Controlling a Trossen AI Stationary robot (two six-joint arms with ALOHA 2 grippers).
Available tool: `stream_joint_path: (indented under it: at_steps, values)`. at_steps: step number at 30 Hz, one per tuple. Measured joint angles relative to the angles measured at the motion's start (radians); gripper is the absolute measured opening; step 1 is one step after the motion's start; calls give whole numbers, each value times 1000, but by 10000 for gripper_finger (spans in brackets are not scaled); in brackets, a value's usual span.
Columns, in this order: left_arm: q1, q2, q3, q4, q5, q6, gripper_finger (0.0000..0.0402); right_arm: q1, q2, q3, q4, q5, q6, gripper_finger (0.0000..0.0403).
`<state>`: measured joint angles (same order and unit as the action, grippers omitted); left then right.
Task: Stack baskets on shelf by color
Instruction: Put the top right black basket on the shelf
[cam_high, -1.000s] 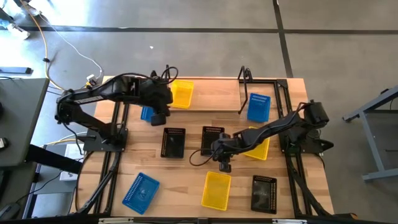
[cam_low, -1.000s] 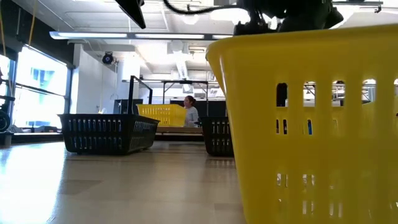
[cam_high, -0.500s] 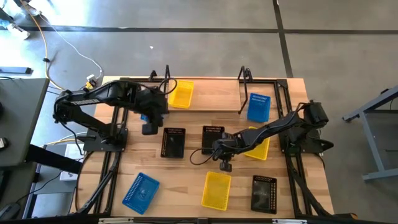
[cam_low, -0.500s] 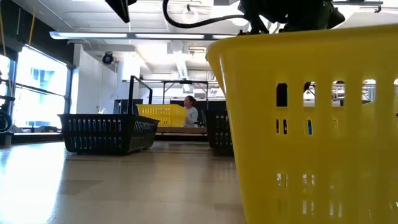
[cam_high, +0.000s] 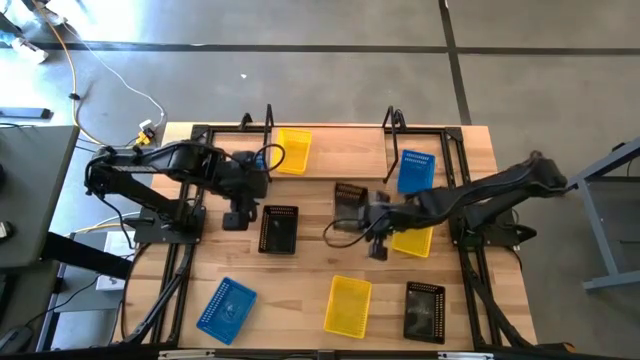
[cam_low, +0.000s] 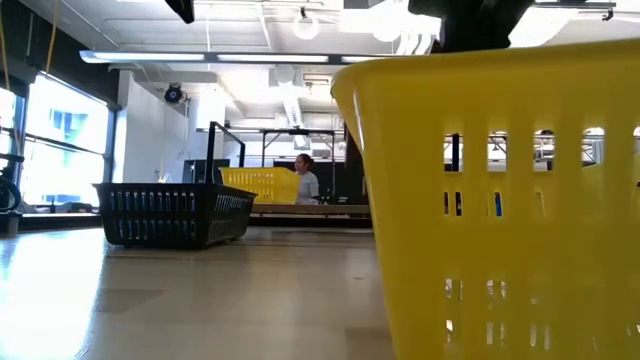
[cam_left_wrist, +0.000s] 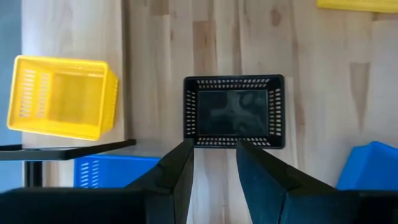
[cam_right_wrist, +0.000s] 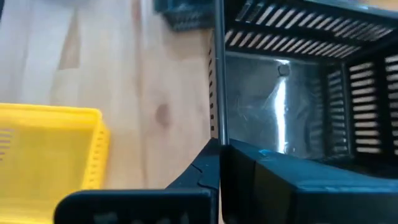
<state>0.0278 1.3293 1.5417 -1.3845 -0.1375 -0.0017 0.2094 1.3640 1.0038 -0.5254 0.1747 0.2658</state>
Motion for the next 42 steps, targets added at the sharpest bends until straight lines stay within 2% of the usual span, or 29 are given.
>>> stream_joint_path:
  at_steps: [7, 14, 20, 24, 27, 36, 42]
  values:
    - [-23, 0, 0, -5, -1, -48, 111, -96, -148, 0, -71, 114, -237, 0]
    - [-23, 0, 0, -4, 28, -67, 111, -253, -185, 0, -106, 122, -542, 0]
    - [-23, 0, 0, -4, 56, -105, 111, -403, -132, -6, -116, 61, -645, 0]
    - [-23, 0, 0, -4, 56, -137, 111, -474, -74, -6, -102, 45, -699, 0]
    - [-23, 0, 0, -3, 56, -153, 111, -520, -26, -6, -97, -9, -705, 0]
    - [-23, 0, 0, -4, 62, -263, 111, -592, 108, -6, -91, -49, -746, 0]
    - [-23, 0, 0, -4, 108, -369, 111, -609, 159, -6, -88, -56, -764, 0]
